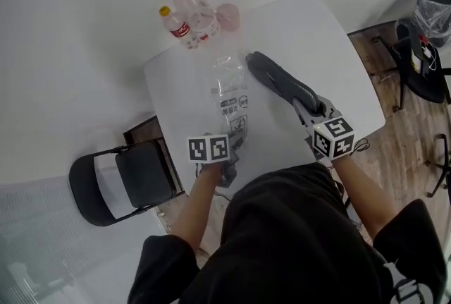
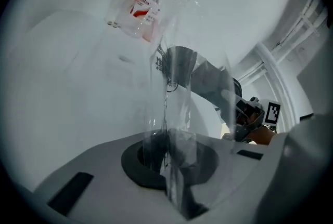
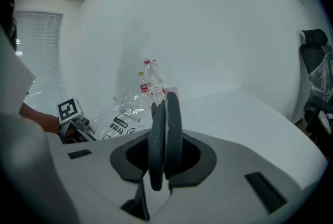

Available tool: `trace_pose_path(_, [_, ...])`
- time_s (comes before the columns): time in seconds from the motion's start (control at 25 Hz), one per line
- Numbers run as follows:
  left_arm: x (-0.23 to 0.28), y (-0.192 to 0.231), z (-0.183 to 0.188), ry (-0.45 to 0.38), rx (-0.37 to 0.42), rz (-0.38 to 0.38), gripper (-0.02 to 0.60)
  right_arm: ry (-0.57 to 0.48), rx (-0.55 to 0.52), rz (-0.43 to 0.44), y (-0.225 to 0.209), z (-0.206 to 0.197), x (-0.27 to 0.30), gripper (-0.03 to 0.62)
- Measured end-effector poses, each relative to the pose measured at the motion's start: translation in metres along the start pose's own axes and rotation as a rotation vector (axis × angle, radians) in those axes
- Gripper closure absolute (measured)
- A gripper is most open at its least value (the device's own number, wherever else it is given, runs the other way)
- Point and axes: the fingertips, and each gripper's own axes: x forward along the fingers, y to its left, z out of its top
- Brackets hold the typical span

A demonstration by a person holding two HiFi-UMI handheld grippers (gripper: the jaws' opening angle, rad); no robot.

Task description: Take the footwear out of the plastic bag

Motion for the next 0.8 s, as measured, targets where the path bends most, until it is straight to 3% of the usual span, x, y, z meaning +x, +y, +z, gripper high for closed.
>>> trace_pose_path(0.2, [0.016,0.002,-0.004,0.021,-0.099,-0.043,0.555,0.095,0.037,-0.025,-0.004,-0.039,0.017,0.513])
trace_pose_path(0.4, [0.017,0.006,-0.005,0.033,-0.106,-0.063,0.545,0.219,0.023,-0.046,-0.01,-0.071,0.025,0.513])
trace_pose_path(0.48, [0.015,0.001,-0.004,0.03,-0.121,-0.096,0.401,0.257,0.017,-0.056,-0.013,-0.078,0.026,0.492])
trace_pose_path(0.56, [0.012,-0.005,-0.002,0.034,-0.124,-0.125,0.309,0.273,0.021,-0.057,-0.015,-0.079,0.026,0.473])
trace_pose_path(0.68, [0.009,-0.005,-0.002,0.047,-0.074,-0.107,0.27,0.301,0.039,-0.038,-0.018,-0.08,0.027,0.396])
trace_pose_path(0.8, [0.002,-0.001,-0.001,0.051,-0.012,-0.059,0.227,0.292,0.042,-0.041,-0.026,-0.072,0.024,0.36])
